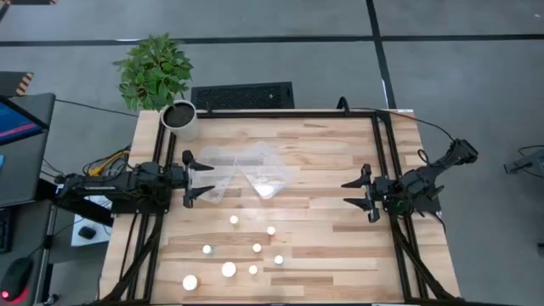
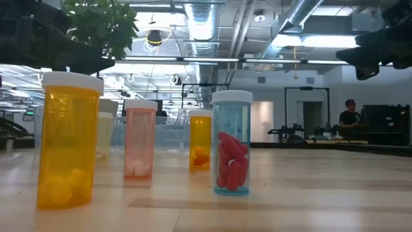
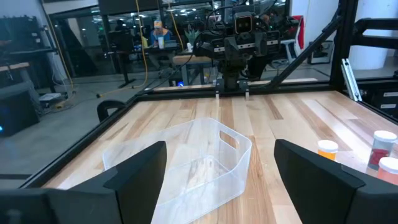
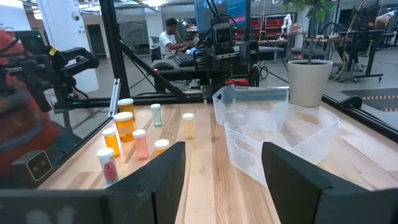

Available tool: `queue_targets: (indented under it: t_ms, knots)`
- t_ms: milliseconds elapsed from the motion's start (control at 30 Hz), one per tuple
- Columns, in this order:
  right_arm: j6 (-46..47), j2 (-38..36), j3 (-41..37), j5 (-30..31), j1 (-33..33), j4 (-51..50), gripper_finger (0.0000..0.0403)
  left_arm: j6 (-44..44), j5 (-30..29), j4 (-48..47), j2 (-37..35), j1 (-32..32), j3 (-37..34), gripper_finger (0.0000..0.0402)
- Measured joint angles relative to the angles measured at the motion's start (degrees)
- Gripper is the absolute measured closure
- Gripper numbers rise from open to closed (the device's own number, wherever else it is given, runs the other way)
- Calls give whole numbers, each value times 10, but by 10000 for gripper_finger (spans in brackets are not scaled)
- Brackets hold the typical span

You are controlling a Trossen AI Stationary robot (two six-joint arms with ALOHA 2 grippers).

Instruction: Pick and place medicine bottles into bin by pill shape (circle, oval)

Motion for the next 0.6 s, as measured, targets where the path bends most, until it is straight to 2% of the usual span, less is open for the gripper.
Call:
queue_targets:
  t_ms: [533, 600]
  knots:
    - [-2, 0, 0, 0, 0, 0, 177, 0, 0, 0, 0, 0, 0, 109]
    - [-40, 0, 0, 1, 0, 4, 177, 0, 0, 0, 0, 0, 0, 109]
